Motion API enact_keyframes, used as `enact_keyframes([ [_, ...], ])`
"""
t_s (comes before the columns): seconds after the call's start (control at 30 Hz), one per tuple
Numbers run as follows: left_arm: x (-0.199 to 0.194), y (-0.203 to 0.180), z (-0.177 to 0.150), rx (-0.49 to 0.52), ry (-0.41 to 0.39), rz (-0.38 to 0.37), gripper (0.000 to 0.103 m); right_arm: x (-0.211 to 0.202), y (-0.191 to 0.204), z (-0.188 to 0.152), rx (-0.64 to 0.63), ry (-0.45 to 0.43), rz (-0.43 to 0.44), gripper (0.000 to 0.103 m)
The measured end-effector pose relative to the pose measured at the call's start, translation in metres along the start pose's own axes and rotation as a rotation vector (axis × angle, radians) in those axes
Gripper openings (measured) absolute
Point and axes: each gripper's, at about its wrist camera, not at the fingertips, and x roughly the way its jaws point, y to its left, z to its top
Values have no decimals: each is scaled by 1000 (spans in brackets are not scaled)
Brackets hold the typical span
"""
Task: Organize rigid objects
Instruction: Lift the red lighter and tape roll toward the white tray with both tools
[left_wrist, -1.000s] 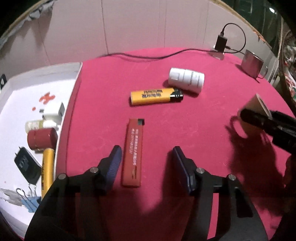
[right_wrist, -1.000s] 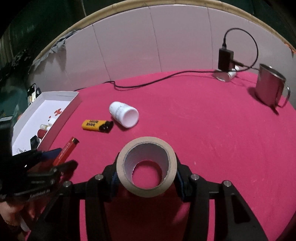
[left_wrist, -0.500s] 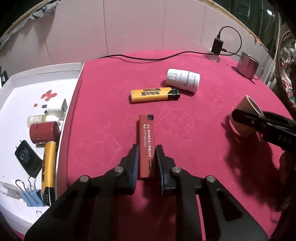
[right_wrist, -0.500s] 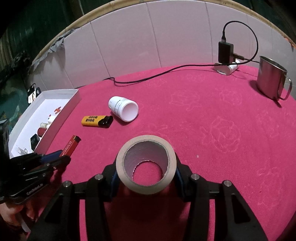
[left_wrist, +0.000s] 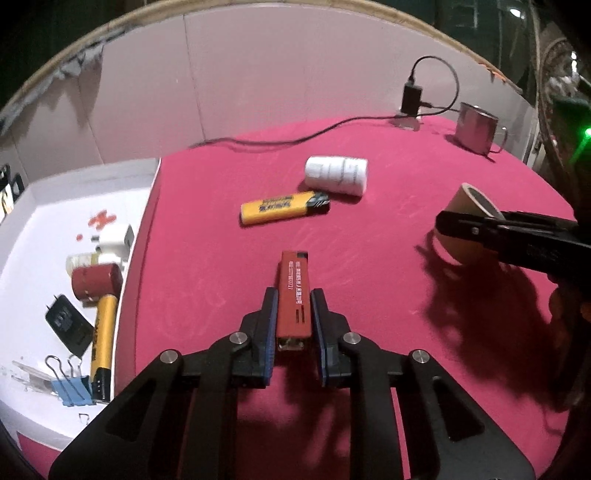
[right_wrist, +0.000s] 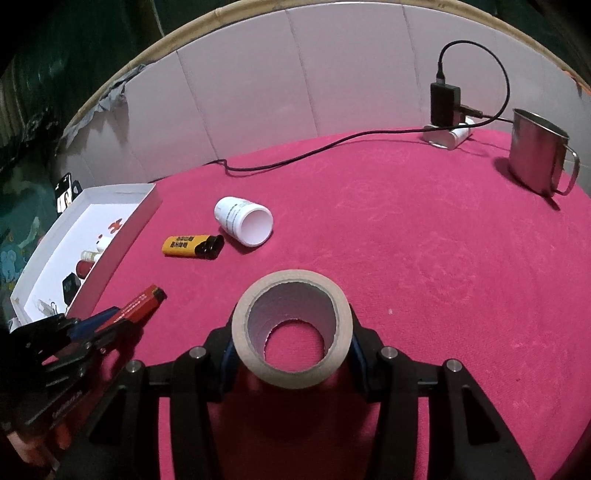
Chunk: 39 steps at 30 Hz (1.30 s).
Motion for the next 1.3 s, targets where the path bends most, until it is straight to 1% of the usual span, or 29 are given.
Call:
enact_keyframes([
  [0.13,-9,-5,-1,20,-47,8,17,-6,-1,-1,9,-35,-1,49],
  [0.27,-14,0,-1,-6,-77,13,17,-14,6,-1,-22,-81,-16,49],
  [0.43,-18,5,-1,-39,-104,13,17,-15,16,-5,-59,-84,-23,49],
  [0.63,-24,7,-2,-54,-141,10,17,-30,26,-8,-114,-176,-69,49],
  [0.73,-26,8,-2,-60,-153,10,17,-34,28,-9,-125,-203,-81,49],
  [0.87,-30,9,-3,-67,-172,11,17,-36,25,-7,-108,-218,-85,49],
  [1.03,-39,11,-5,-88,-188,-17,17,-37,21,-6,-69,-208,-76,49],
  [1.3,-66,14,2,-94,-258,-17,17,-51,27,-4,-66,-237,-61,49],
])
